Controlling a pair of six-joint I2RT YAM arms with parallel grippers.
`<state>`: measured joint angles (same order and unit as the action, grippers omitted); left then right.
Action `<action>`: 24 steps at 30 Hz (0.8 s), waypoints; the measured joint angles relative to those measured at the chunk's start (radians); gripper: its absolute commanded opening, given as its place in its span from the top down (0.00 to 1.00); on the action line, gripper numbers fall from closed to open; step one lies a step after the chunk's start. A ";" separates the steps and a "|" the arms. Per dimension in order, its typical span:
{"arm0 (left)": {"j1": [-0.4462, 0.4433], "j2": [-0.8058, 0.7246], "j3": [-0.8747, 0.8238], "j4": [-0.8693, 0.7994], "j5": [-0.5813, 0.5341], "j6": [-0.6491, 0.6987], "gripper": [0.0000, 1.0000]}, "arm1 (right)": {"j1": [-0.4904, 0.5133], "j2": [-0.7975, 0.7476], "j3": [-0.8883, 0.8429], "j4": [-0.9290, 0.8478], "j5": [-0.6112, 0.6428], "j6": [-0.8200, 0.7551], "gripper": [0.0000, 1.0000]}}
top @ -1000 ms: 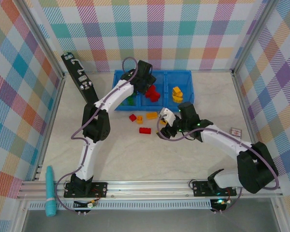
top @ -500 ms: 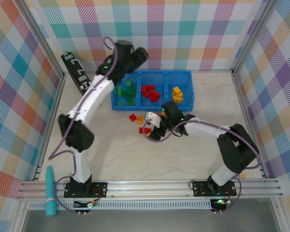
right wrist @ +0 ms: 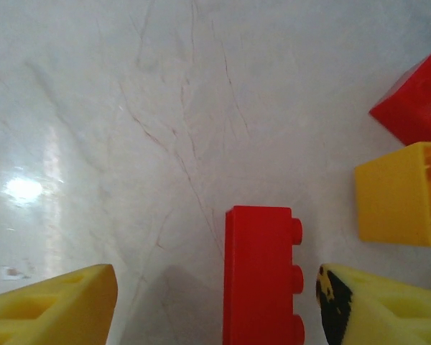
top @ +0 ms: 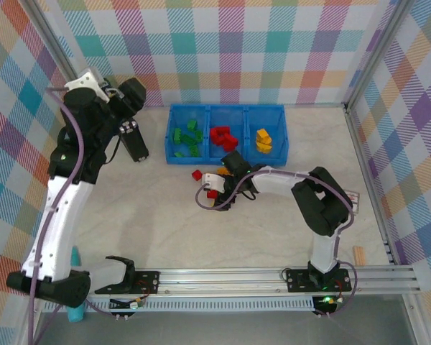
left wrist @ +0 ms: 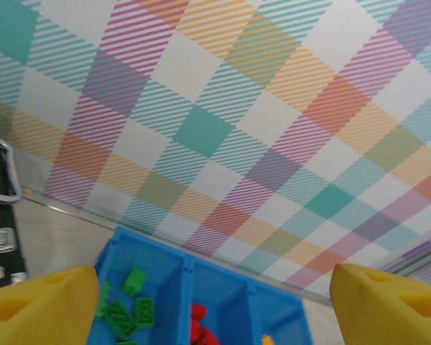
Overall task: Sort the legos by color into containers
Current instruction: Pick up the lego from the center of the table.
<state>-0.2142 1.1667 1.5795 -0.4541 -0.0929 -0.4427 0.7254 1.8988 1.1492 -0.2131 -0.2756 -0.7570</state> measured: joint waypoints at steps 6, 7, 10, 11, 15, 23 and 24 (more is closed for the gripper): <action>0.001 -0.113 -0.029 -0.079 -0.002 0.180 0.12 | 0.012 0.042 0.032 -0.050 0.065 -0.024 0.63; 0.001 -0.128 -0.035 -0.095 -0.003 0.209 0.11 | 0.015 0.046 0.040 -0.055 0.074 -0.028 0.68; 0.001 -0.160 -0.052 -0.139 -0.014 0.285 0.09 | 0.024 0.053 0.062 -0.083 0.090 -0.026 0.80; 0.001 -0.166 -0.056 -0.152 -0.020 0.305 0.09 | 0.024 0.056 0.070 -0.088 0.100 -0.024 0.82; 0.002 -0.197 -0.105 -0.192 -0.043 0.387 0.05 | 0.024 0.059 0.081 -0.096 0.131 -0.017 0.87; 0.002 -0.233 -0.224 -0.255 -0.066 0.483 0.01 | -0.032 0.013 0.145 -0.144 0.163 0.031 0.89; 0.002 -0.233 -0.238 -0.257 -0.065 0.485 0.01 | -0.049 0.008 0.177 -0.148 0.164 0.039 0.88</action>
<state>-0.2127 0.9333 1.3418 -0.7109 -0.1577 0.0425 0.6765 1.9064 1.3258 -0.3607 -0.1120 -0.7177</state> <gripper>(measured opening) 0.988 0.253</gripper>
